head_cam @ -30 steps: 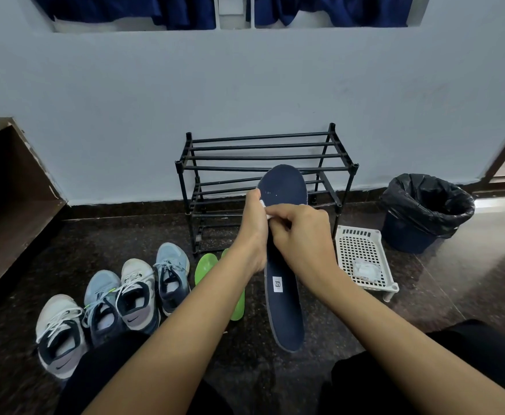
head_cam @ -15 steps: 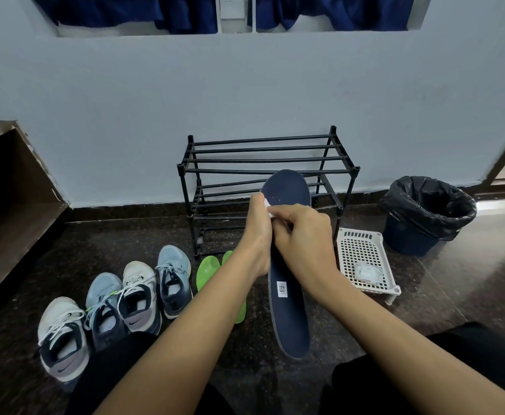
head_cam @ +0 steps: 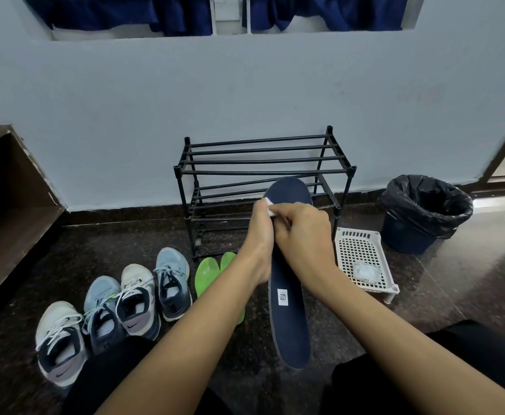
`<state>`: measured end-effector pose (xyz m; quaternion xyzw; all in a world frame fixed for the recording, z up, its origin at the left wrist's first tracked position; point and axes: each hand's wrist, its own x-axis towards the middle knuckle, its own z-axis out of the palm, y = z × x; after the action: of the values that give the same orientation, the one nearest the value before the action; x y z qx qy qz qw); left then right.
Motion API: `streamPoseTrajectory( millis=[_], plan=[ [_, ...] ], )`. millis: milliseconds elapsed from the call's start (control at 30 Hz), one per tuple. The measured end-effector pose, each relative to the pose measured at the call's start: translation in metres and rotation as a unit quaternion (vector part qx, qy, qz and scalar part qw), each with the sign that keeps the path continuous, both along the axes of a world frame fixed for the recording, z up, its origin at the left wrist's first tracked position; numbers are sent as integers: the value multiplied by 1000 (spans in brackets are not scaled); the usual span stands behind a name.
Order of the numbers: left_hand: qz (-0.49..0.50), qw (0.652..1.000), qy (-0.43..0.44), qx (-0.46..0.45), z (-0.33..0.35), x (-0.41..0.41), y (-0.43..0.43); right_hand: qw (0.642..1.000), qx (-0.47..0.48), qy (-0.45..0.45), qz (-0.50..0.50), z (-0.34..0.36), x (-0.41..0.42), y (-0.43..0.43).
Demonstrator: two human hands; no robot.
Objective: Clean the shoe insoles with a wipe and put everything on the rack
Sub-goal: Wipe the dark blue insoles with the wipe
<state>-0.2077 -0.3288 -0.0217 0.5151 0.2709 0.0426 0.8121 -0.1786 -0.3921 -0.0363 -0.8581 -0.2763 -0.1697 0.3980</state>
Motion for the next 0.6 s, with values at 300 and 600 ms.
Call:
streamPoseTrajectory(
  millis=[300, 600],
  plan=[
    [2, 1000, 29, 5, 2, 2, 0, 994, -78, -82, -10, 0, 9, -4],
    [8, 1000, 22, 9, 4, 6, -3, 995, -73, -67, -21, 0, 7, -5]
  ],
)
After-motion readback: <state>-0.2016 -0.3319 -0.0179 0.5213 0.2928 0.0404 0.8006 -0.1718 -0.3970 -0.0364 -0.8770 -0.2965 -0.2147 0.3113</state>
